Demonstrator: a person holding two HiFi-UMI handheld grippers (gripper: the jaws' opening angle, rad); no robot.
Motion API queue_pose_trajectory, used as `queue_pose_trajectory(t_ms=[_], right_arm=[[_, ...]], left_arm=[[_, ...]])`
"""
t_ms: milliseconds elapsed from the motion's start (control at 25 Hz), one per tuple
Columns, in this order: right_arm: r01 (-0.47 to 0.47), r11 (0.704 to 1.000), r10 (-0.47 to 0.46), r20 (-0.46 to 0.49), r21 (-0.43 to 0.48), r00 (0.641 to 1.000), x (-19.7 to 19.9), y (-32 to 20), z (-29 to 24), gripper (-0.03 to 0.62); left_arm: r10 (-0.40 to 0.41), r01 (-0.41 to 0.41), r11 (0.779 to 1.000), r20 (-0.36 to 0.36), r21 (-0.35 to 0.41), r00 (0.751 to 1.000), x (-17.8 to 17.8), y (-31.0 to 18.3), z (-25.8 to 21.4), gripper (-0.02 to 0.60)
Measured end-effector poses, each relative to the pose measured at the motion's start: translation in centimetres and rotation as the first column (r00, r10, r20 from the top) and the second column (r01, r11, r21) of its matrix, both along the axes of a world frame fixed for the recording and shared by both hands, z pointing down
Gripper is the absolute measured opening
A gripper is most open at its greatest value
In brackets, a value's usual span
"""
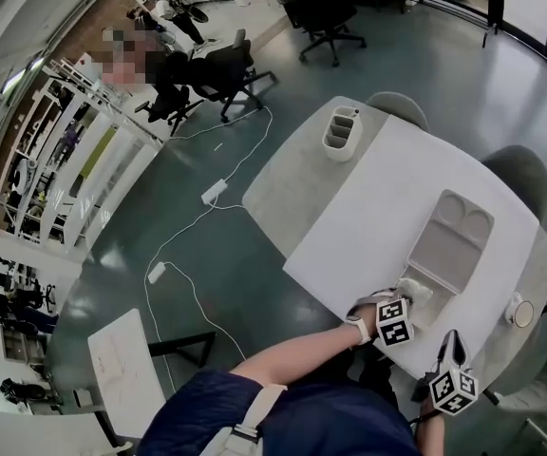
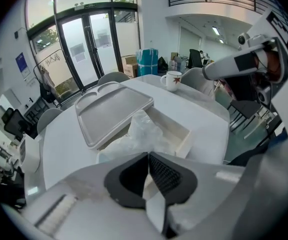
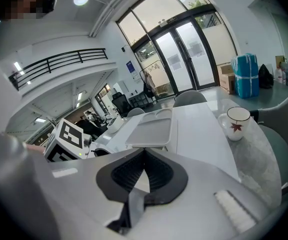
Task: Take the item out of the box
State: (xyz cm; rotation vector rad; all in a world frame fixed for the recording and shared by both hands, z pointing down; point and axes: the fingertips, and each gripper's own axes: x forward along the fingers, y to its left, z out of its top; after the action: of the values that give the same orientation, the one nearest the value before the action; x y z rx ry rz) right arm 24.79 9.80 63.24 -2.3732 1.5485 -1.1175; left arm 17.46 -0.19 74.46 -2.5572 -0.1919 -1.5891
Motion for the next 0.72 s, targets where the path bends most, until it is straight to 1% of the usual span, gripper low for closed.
queue_pose_trajectory(t_ms=[400,640,720], right_arm=[[0.035,0.999,-0.035,-0.021,0.021,0.999,-0.8,-1.2,-1.5,0.002],[0.071,0.997,-0.07,-0.042,0.031,0.997,-1.4,-2.3,-2.4,0.002],[0.083,0.996,-0.081,-0.049,0.033,0.996,-1.8,-2.7,-2.7,0.002]], left_arm=[[-0.052,0.052,0.999,-0.091,-0.009,0.994,-0.9,-0.2,-3.1,0.012],[-0.1,0.093,0.995,-0.216,-0.044,0.971,-0.9,-0.4,-6.2,0.012],[-0.111,0.104,0.994,-0.247,-0.044,0.963,-1.3,-0.6,-6.9,0.012]])
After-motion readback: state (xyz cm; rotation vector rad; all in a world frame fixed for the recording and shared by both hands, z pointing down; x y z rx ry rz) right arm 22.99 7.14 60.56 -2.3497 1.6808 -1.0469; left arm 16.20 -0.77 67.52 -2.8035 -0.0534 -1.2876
